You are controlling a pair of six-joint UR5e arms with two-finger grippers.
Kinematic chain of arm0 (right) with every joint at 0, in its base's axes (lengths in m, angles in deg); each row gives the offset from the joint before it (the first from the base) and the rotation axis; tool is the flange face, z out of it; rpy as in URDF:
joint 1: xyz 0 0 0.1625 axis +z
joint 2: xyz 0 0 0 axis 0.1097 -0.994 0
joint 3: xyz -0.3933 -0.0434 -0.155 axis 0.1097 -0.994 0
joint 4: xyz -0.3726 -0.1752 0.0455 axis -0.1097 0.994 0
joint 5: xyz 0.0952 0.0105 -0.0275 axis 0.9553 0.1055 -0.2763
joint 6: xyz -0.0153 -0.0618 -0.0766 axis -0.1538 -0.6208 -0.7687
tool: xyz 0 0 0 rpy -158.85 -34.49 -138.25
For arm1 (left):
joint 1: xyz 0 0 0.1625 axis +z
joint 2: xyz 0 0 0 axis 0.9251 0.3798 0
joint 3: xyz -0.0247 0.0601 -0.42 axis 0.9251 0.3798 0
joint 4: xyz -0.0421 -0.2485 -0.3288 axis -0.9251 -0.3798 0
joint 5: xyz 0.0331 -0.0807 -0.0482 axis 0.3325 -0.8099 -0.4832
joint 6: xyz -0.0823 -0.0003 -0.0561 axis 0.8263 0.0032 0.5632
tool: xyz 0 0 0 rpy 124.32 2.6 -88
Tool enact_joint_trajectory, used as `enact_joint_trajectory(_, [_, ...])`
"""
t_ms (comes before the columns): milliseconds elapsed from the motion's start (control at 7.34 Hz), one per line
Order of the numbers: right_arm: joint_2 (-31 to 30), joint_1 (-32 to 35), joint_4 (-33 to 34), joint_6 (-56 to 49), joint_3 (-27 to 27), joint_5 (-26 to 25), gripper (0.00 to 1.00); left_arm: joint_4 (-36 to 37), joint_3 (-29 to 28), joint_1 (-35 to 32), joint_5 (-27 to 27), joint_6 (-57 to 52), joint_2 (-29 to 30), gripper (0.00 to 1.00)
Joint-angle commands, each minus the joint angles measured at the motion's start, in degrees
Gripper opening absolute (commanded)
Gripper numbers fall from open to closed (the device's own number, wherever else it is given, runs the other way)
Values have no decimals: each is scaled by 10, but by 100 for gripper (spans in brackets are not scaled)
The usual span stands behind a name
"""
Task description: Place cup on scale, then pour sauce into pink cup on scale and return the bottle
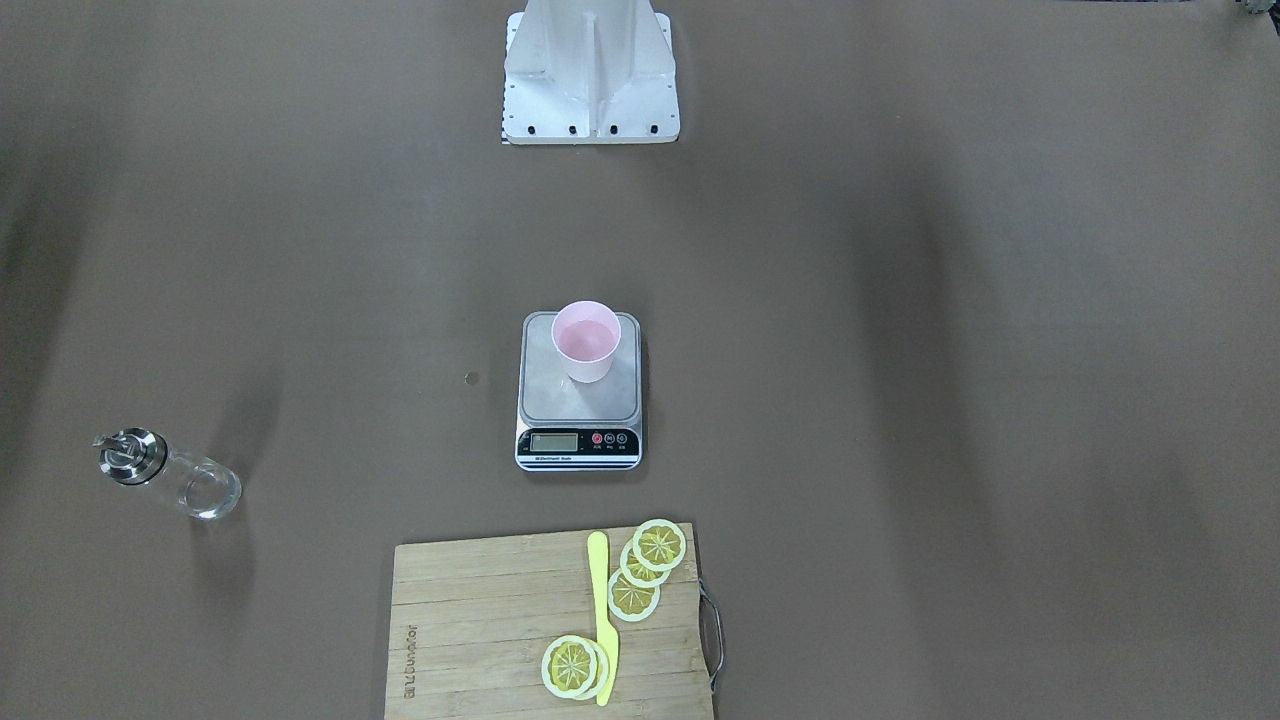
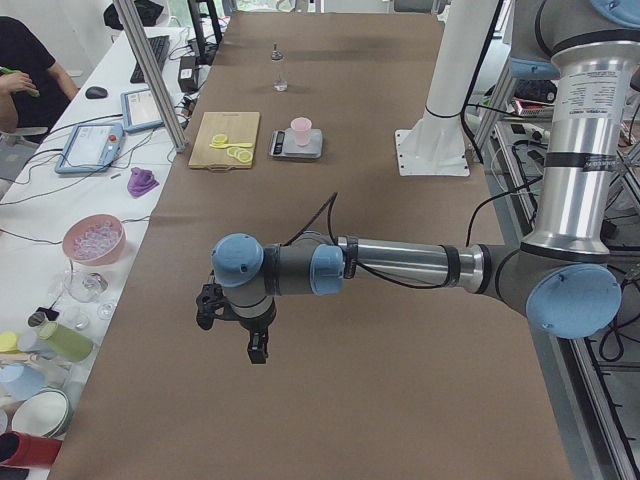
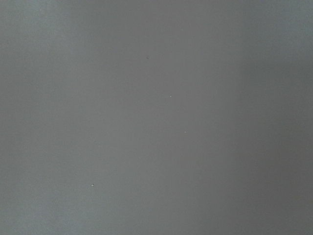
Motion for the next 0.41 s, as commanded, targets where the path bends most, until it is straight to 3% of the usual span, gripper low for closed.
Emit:
enact_joint_trajectory(0, [-1,1,0,2,1,0,100,0,0,0,0,0,0,99])
enact_joint_trajectory(272, [-1,1,0,1,6,0,100,1,0,0,0,0,0,99])
